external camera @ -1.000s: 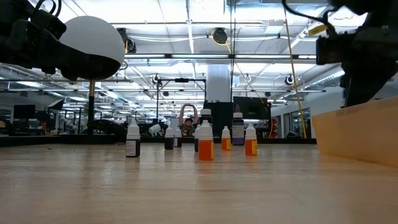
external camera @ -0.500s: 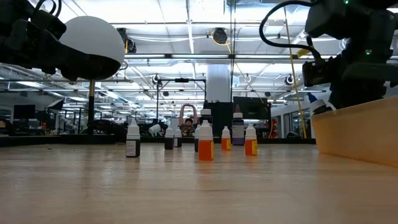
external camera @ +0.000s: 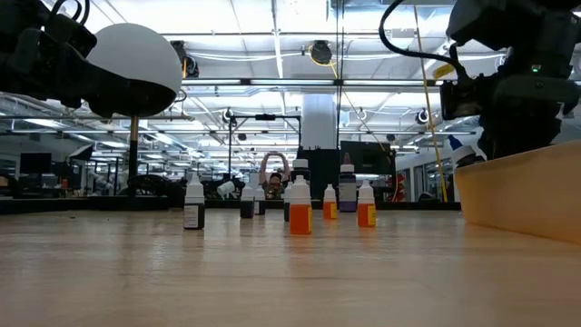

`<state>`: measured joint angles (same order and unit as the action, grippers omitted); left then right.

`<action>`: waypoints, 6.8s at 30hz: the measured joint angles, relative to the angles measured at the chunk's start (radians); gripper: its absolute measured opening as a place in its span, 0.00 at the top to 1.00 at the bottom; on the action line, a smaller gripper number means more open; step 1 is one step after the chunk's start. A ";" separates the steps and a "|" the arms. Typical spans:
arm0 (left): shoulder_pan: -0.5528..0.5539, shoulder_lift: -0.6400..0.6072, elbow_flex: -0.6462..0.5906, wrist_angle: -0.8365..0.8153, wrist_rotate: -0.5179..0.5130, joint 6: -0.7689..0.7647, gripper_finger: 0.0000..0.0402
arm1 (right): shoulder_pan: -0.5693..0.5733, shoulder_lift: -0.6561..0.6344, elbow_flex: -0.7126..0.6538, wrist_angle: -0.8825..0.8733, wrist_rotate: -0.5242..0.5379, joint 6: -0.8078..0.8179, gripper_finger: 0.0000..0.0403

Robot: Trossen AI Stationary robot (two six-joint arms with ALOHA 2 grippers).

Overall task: Pick & Place food coloring
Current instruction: Put the middle small yellow food coloring bottle into the orange bin, then put the top small yellow food coloring bottle into the orange bin

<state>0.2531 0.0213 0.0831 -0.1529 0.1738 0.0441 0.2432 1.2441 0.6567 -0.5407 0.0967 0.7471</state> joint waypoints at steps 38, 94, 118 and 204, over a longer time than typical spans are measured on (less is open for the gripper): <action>0.000 0.000 0.000 0.000 0.000 0.000 0.26 | -0.050 0.265 0.746 -0.328 0.060 -0.575 0.70; 0.000 0.000 0.000 0.000 0.000 0.000 0.26 | -0.137 0.581 0.548 -0.006 -0.102 -0.714 0.59; 0.000 0.000 0.000 0.000 0.000 0.000 0.26 | -0.137 0.581 0.549 0.007 -0.103 -0.740 0.80; 0.000 0.000 0.000 0.000 0.000 0.000 0.26 | 0.211 -0.296 -0.037 0.021 0.088 0.088 0.49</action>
<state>0.2531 0.0215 0.0834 -0.1532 0.1738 0.0441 0.4542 0.9482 0.6197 -0.5197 0.1847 0.8351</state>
